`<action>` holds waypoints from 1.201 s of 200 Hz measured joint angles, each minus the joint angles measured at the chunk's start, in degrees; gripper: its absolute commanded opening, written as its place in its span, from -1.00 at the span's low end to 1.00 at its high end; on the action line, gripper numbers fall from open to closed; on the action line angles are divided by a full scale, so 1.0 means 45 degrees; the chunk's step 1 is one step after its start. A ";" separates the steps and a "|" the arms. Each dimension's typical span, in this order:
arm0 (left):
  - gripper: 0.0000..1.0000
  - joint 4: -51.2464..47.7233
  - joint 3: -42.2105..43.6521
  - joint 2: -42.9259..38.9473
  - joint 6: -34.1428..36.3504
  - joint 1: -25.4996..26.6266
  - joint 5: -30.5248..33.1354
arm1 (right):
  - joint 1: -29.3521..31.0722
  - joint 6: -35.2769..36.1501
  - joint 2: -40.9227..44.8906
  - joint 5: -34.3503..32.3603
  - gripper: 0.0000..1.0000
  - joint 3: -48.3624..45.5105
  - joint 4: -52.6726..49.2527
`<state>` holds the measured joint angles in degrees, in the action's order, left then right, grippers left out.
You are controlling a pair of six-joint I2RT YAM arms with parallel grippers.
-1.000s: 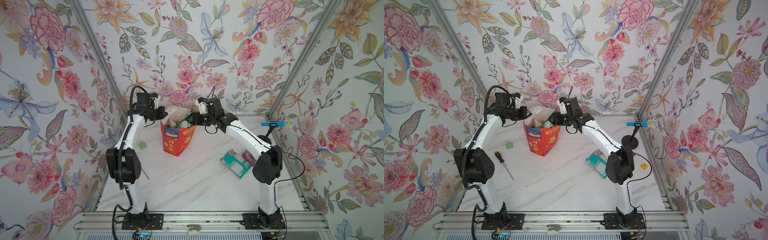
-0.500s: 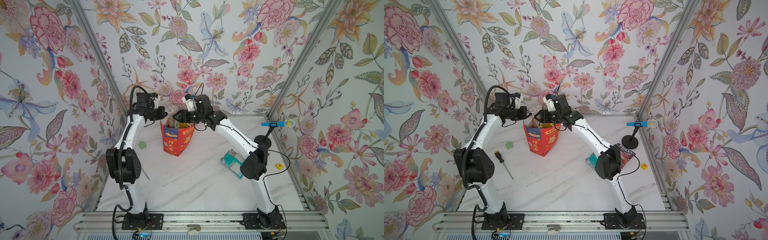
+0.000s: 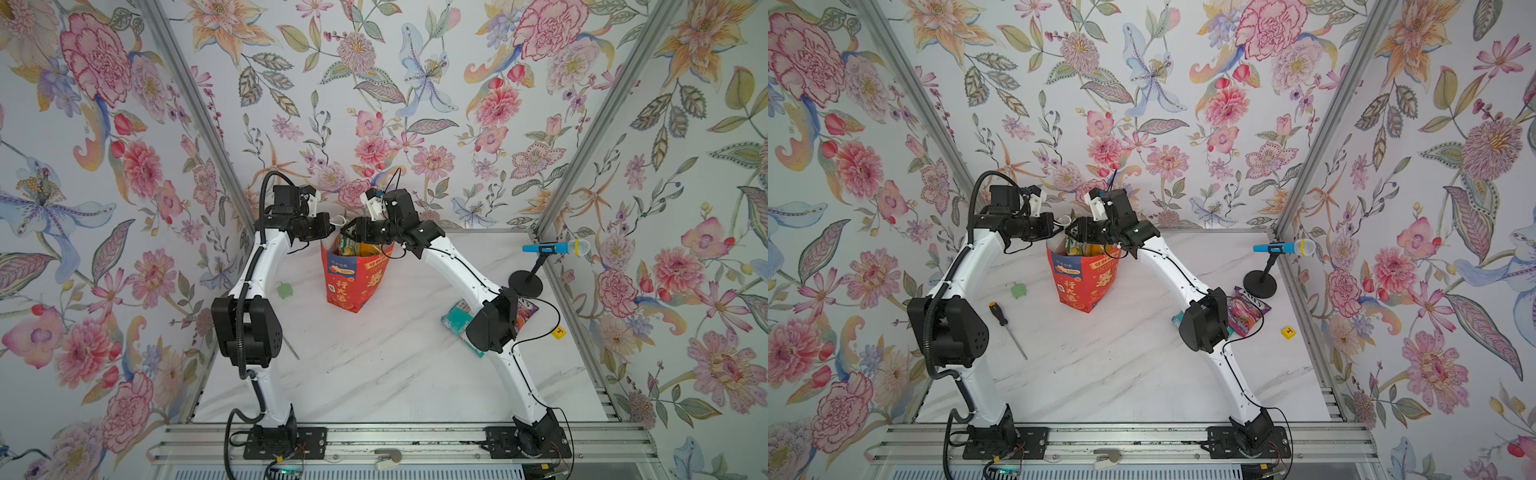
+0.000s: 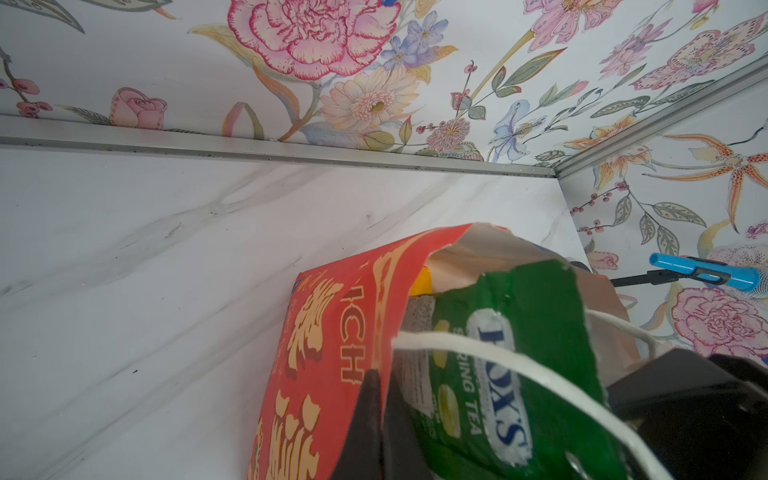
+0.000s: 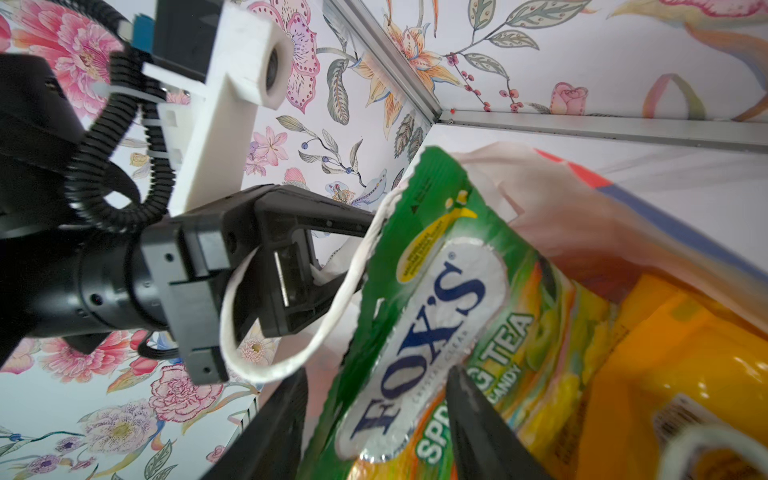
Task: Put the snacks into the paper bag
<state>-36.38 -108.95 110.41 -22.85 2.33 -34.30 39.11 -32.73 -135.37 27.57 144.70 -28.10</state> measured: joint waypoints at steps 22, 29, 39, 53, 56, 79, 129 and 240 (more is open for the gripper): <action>-1.00 -0.0005 0.0000 0.0000 0.0083 0.0000 -0.0005 | -0.0214 0.0568 0.2293 -0.0743 0.14 -0.2127 -0.0185; -1.00 0.0000 0.0000 0.0000 0.0112 0.0000 -0.0005 | -0.0301 0.0733 0.3283 -0.0991 0.14 -0.3094 -0.0131; -1.00 0.0000 0.0000 0.0000 0.0121 0.0000 -0.0005 | -0.0500 0.0884 0.4930 -0.1321 0.14 -0.4624 -0.0049; -1.00 0.0000 0.0000 0.0000 0.0121 0.0000 -0.0005 | -0.0903 0.0923 0.7295 -0.1666 0.14 -0.7159 0.0578; -1.00 0.0000 0.0000 0.0000 0.0121 0.0000 -0.0005 | -0.1020 0.0894 0.7815 -0.1700 0.14 -0.7752 0.0782; -1.00 0.0005 0.0000 0.0000 0.0121 0.0000 -0.0010 | -0.2123 0.0437 1.1584 -0.2380 0.15 -1.2497 0.1661; -1.00 0.0073 0.0000 0.0044 0.0121 0.0000 -0.0024 | -0.4056 -0.1379 1.6266 -0.3517 0.17 -2.0550 0.0860; -1.00 0.0097 0.0000 0.0063 0.0165 0.0000 -0.0044 | -0.6970 -0.3759 1.9526 -0.3900 0.23 -2.7093 -0.0359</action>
<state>-35.94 -108.95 110.69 -22.11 2.33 -34.50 7.75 -49.65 -47.51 10.02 22.79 -29.71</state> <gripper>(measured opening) 0.047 0.611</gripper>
